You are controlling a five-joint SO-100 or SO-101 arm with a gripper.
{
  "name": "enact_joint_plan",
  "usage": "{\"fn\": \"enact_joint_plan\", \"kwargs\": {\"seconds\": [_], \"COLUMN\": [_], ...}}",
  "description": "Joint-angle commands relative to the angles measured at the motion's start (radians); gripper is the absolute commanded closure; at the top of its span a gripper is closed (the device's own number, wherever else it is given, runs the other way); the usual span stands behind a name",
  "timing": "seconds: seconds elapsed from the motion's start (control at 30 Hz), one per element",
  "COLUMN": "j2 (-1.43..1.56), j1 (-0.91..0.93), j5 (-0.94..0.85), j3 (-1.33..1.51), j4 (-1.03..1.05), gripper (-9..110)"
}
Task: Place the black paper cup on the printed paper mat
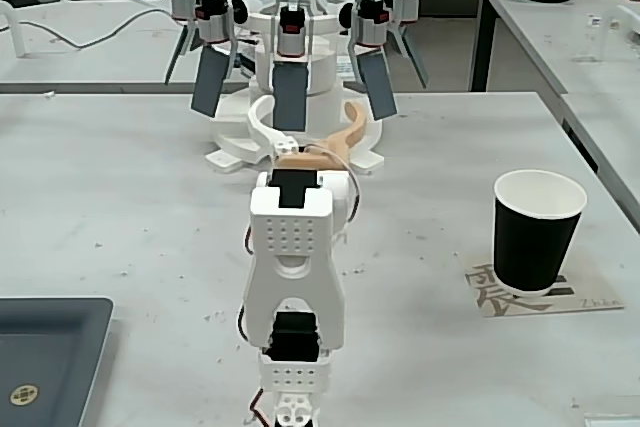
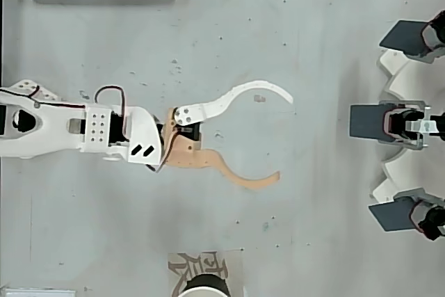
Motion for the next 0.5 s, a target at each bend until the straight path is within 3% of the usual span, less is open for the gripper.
{"fn": "enact_joint_plan", "kwargs": {"seconds": [0.0, 0.47], "j2": [-0.021, -0.199], "j1": [-0.028, -0.069], "j5": [0.003, -0.008], "j3": [-0.075, -0.275], "j4": [-0.015, 0.046], "gripper": [75, 80]}}
